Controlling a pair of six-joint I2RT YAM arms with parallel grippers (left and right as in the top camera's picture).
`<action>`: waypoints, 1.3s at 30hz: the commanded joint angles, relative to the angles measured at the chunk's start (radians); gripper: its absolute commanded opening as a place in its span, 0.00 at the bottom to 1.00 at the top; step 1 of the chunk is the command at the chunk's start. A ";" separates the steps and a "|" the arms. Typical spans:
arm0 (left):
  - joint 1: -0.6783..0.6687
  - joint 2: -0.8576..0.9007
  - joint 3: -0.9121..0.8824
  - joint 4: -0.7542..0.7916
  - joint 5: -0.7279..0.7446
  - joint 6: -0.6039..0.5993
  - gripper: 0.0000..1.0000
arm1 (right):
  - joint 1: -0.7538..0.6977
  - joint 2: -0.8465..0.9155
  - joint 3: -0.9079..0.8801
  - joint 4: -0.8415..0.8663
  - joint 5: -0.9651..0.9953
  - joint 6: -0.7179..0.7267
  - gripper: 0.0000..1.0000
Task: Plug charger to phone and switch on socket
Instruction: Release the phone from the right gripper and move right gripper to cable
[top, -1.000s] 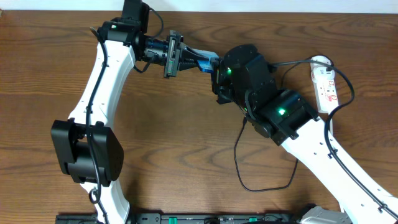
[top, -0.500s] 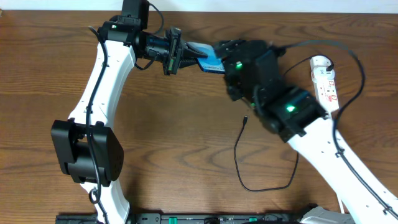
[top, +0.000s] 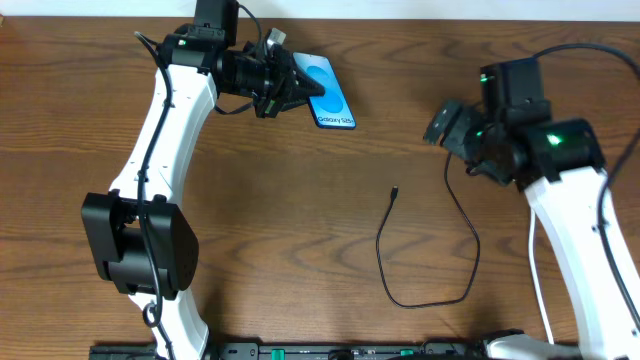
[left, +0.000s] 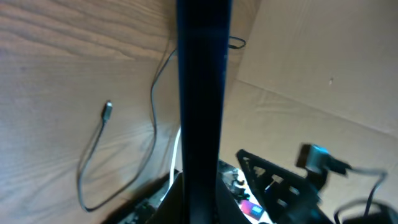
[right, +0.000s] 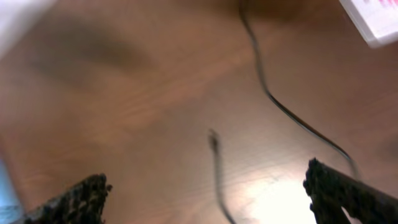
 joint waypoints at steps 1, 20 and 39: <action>0.005 -0.030 0.010 -0.005 -0.016 0.086 0.07 | 0.019 0.090 0.000 -0.047 -0.004 -0.061 0.99; 0.005 -0.030 0.010 -0.067 -0.095 0.097 0.07 | 0.078 0.399 -0.051 -0.052 -0.269 -0.393 0.95; 0.005 -0.030 0.010 -0.067 -0.095 0.097 0.07 | 0.010 0.399 -0.381 0.364 -0.410 -0.266 0.63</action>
